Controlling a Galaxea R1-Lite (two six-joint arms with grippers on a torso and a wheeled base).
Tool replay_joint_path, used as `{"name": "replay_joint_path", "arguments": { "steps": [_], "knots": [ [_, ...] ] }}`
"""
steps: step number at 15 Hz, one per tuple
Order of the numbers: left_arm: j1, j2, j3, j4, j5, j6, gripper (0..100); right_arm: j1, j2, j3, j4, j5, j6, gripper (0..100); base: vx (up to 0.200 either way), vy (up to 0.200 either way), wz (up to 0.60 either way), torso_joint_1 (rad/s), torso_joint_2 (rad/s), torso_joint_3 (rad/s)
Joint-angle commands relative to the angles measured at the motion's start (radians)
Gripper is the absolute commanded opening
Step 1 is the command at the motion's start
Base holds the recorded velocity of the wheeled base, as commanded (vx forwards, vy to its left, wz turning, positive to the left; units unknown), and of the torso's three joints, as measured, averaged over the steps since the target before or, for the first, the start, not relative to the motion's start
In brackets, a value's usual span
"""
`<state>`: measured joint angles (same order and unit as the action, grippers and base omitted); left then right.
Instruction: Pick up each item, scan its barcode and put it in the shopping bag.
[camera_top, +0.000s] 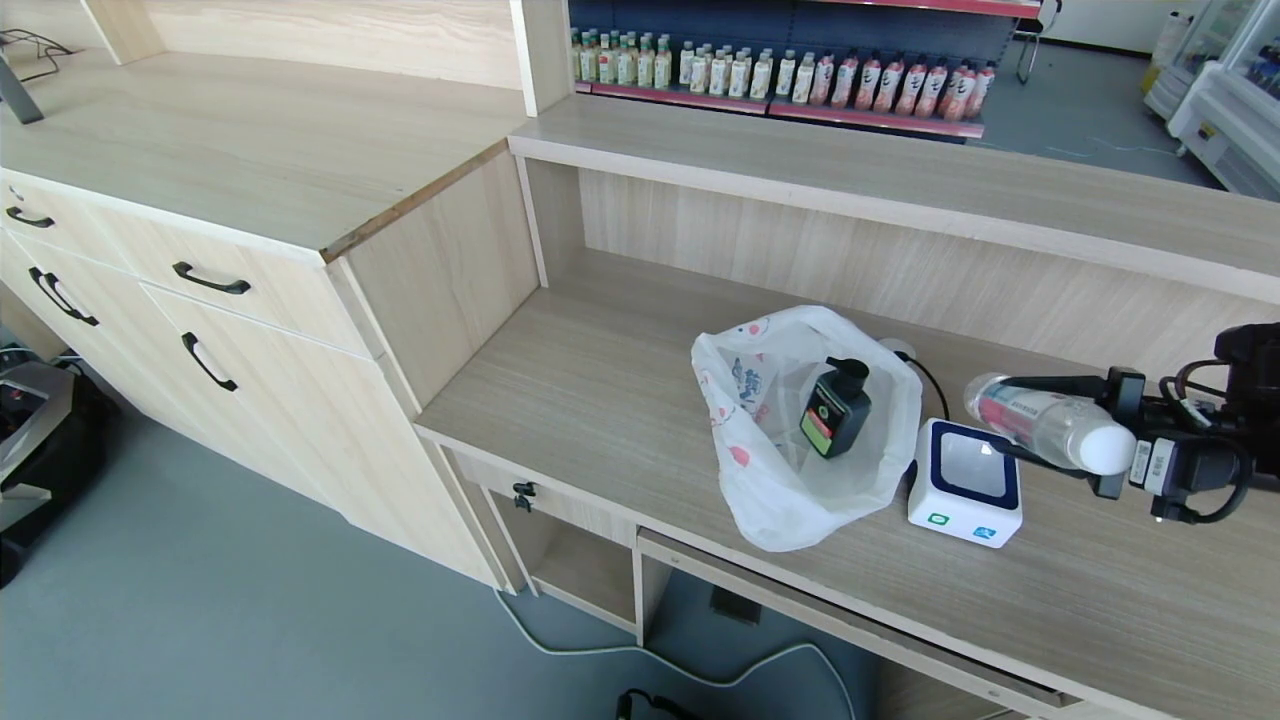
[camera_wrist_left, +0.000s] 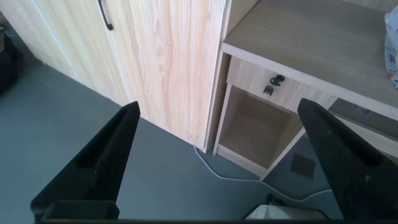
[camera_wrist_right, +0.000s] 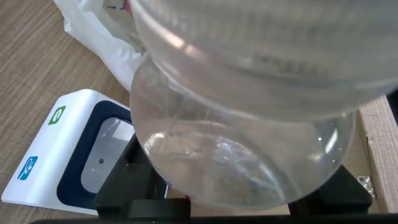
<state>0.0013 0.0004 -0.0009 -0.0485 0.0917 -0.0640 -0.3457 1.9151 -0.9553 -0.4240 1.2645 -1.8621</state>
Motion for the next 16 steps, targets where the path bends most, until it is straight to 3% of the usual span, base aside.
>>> {"name": "replay_joint_path", "arguments": {
  "steps": [1, 16],
  "knots": [
    [0.000, 0.000, 0.001, -0.001, 0.000, 0.000, 100, -0.002, 0.009, 0.001, -0.001, 0.000, -0.020, 0, 0.000, 0.000, 0.00, 0.000, 0.00, 0.000],
    [0.000, 0.000, 0.001, -0.001, 0.000, 0.000, 100, -0.002, -0.010, 0.059, 0.005, -0.037, -0.071, 0, 0.000, 0.000, 0.00, 0.000, 0.00, 0.000]
  ]
}}
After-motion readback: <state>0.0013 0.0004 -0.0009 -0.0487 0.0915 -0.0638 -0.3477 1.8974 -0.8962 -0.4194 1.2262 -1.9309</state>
